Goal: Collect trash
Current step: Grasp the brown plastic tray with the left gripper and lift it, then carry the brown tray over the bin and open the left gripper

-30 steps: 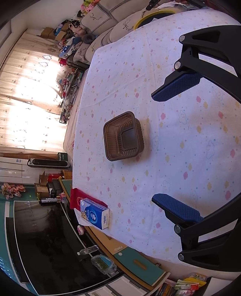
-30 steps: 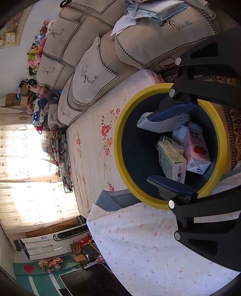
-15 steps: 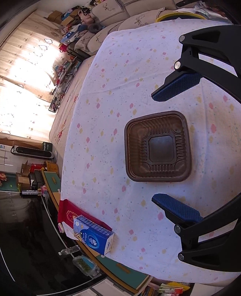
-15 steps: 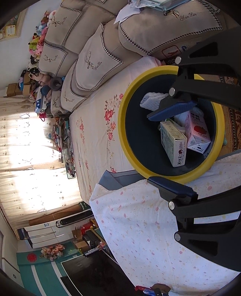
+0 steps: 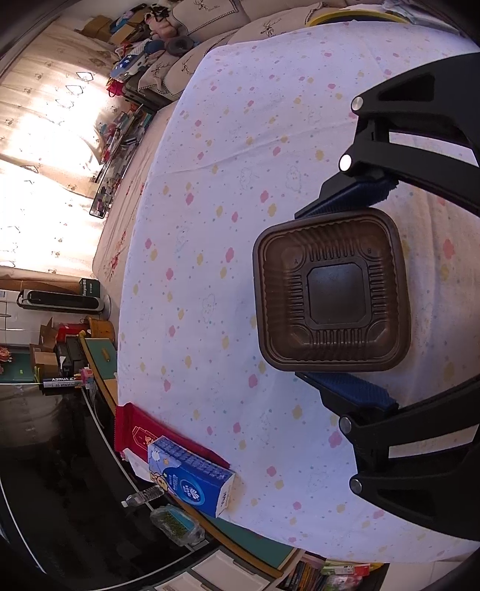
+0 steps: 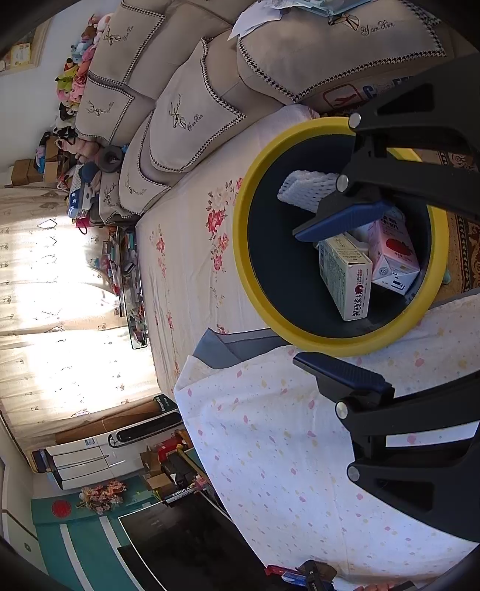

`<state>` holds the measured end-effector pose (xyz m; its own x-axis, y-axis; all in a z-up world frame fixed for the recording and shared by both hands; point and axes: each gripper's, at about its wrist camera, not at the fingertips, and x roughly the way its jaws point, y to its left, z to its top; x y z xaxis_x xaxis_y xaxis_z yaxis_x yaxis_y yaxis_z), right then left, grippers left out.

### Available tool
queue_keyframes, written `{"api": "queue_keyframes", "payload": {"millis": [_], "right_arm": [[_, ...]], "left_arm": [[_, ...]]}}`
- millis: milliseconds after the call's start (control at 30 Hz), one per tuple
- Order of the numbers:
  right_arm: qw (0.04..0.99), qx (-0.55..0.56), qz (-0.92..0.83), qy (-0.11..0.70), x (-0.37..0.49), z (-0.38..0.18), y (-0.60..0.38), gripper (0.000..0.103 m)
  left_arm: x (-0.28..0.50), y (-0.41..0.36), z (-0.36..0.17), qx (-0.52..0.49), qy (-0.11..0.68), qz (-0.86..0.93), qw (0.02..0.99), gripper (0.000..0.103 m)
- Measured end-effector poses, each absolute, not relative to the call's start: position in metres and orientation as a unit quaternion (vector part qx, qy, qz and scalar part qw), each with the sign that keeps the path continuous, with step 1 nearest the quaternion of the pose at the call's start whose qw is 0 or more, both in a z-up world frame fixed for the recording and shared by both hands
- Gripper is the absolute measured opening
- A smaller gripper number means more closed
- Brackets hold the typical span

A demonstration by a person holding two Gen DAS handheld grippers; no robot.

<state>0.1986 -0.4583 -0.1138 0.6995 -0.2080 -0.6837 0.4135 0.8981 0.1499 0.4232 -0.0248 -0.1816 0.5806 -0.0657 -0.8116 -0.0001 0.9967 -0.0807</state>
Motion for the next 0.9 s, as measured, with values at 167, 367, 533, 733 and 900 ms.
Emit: {"api": "queue_keyframes", "payload": {"millis": [167,367,533,733,900], "right_arm": [[0.908,0.147,-0.169,0.353,0.197,-0.116,-0.457,0.059],[0.91,0.149,-0.172,0.347,0.188,-0.112,-0.457,0.059],[0.912,0.143,-0.173,0.343,0.176,-0.105,-0.455,0.059],[0.916,0.137,-0.19,0.326,0.148,-0.093,-0.46,0.063],[0.916,0.129,-0.216,0.314,0.121,-0.084,-0.476,0.064]], "left_arm": [[0.42,-0.029,-0.181,-0.029,0.45,-0.029,0.892,0.07],[0.399,-0.042,-0.164,-0.007,0.421,-0.042,0.906,0.07],[0.367,-0.067,-0.14,0.006,0.399,-0.086,0.913,0.07],[0.328,-0.131,-0.111,0.028,0.378,-0.173,0.909,0.07],[0.305,-0.206,-0.089,0.048,0.363,-0.248,0.897,0.07]]}}
